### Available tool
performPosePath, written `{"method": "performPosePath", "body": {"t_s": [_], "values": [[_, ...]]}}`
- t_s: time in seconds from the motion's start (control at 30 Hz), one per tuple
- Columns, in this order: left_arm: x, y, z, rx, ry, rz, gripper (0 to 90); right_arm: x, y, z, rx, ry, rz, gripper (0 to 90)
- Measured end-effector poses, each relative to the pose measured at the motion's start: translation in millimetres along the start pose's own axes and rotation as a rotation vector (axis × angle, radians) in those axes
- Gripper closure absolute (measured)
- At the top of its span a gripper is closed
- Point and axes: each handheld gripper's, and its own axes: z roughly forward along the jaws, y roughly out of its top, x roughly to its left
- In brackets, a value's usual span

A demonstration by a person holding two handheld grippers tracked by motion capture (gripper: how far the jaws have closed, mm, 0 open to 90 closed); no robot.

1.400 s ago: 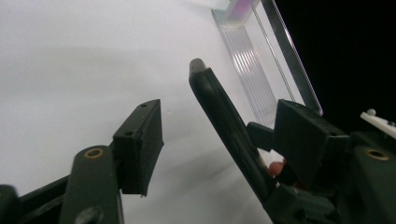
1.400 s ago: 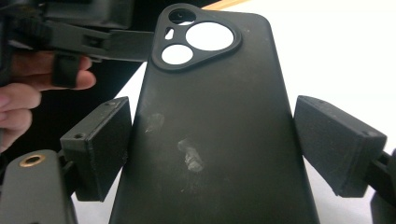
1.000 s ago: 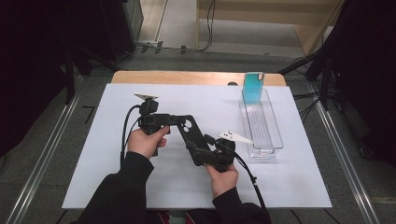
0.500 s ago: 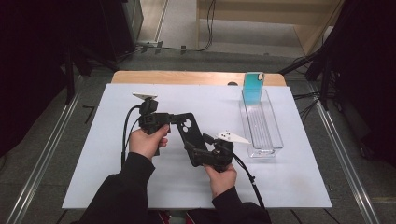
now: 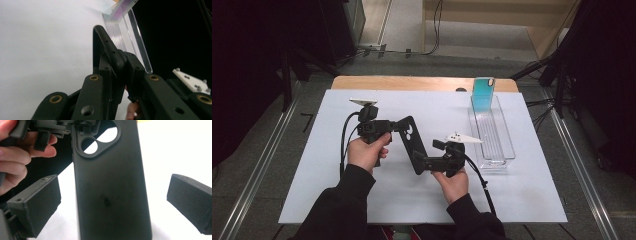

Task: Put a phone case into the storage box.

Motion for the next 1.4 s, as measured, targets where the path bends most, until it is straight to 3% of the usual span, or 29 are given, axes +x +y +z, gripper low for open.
{"method": "performPosePath", "body": {"t_s": [0.07, 0.37, 0.5, 0.57, 0.67, 0.93, 1.1, 1.27, 1.4], "values": [[-1.1, 0.2, -1.4, -0.007, 0.006, 0.019, 78.1, -2.7, 4.5, -1.7, 0.036, -0.001, -0.001, 0.0], [-7.7, -2.8, -7.0, -0.065, 0.025, 0.115, 78.2, -2.3, 20.8, -4.8, 0.09, -0.019, -0.072, 0.0], [-13.8, -6.8, -10.9, -0.088, 0.041, 0.187, 78.2, 1.2, 23.4, -8.3, 0.118, -0.03, -0.127, 0.0], [-18.2, -10.2, -12.3, -0.1, 0.053, 0.243, 78.2, 2.2, 24.1, -11.9, 0.128, -0.034, -0.151, 0.0], [-24.4, -15.4, -12.7, -0.122, 0.063, 0.31, 78.2, 3.2, 25.2, -18.0, 0.129, -0.034, -0.181, 0.0], [-28.8, -28.6, -7.7, -0.123, 0.028, 0.405, 78.2, 3.5, 28.6, -31.5, 0.104, 0.006, -0.223, 0.0], [-26.3, -34.2, -3.1, -0.106, 0.0, 0.442, 78.3, 3.6, 27.9, -33.5, 0.136, 0.027, -0.261, 0.0], [-30.4, -38.0, -2.6, -0.102, -0.023, 0.464, 78.3, 6.1, 28.8, -33.5, 0.127, 0.036, -0.291, 0.0], [-34.1, -41.7, -1.9, -0.091, -0.041, 0.481, 78.3, 6.8, 32.4, -32.2, 0.153, 0.06, -0.28, 0.0]]}}
